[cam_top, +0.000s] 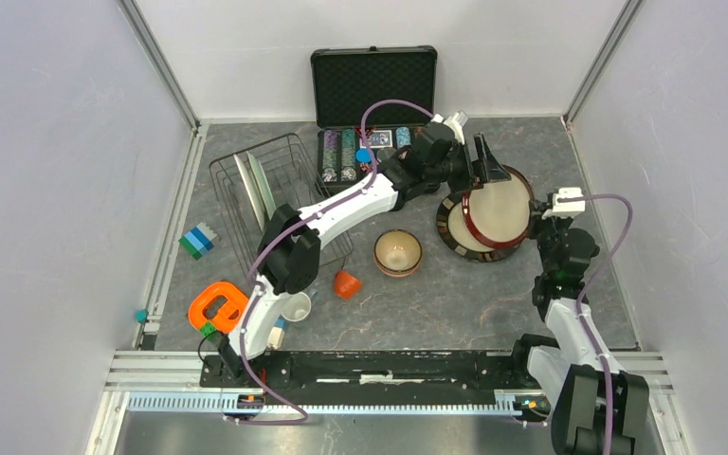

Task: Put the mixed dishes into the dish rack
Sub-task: Pick up the plate at the center of the board.

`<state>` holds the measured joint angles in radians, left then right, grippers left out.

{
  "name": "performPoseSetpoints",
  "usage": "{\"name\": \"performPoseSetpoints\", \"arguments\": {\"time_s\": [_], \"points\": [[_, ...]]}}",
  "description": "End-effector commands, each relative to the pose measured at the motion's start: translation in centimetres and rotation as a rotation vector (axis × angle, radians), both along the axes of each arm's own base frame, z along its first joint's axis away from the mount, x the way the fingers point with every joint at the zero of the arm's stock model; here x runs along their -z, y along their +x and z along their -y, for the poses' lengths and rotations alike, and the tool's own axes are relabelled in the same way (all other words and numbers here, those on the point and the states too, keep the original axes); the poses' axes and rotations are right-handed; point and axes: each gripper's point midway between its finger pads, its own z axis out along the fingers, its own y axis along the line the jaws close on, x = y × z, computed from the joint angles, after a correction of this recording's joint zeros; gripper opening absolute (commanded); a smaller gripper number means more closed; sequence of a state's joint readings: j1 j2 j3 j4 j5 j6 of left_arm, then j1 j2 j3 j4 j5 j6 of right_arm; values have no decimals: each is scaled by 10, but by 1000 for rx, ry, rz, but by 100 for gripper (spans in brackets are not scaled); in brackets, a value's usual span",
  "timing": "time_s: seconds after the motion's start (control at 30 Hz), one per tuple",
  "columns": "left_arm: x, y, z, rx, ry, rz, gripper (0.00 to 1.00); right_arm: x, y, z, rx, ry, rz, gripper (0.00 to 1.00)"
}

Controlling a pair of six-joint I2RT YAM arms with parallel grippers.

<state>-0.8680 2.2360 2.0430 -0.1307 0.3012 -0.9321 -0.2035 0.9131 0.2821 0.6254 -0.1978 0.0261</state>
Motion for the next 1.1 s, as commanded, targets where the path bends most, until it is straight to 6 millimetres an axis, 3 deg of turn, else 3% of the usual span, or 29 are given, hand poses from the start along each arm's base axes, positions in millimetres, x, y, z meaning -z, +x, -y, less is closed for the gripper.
{"name": "performPoseSetpoints", "arguments": {"time_s": [0.0,0.3,0.53,0.77,1.07], "points": [[-24,2,15,-15,-132,-61,88,-82,-9,0,58,-172,318,0],[2,2,22,-22,-154,-171,88,-92,-48,-31,-7,-354,535,0],[5,1,18,-33,-138,-169,88,-103,-68,-52,-36,-508,645,0],[28,-5,6,-51,-61,-187,85,-86,-83,-78,-98,-612,676,0],[33,-3,-3,-76,-22,-164,82,-62,-80,-107,-176,-761,615,0]]}}
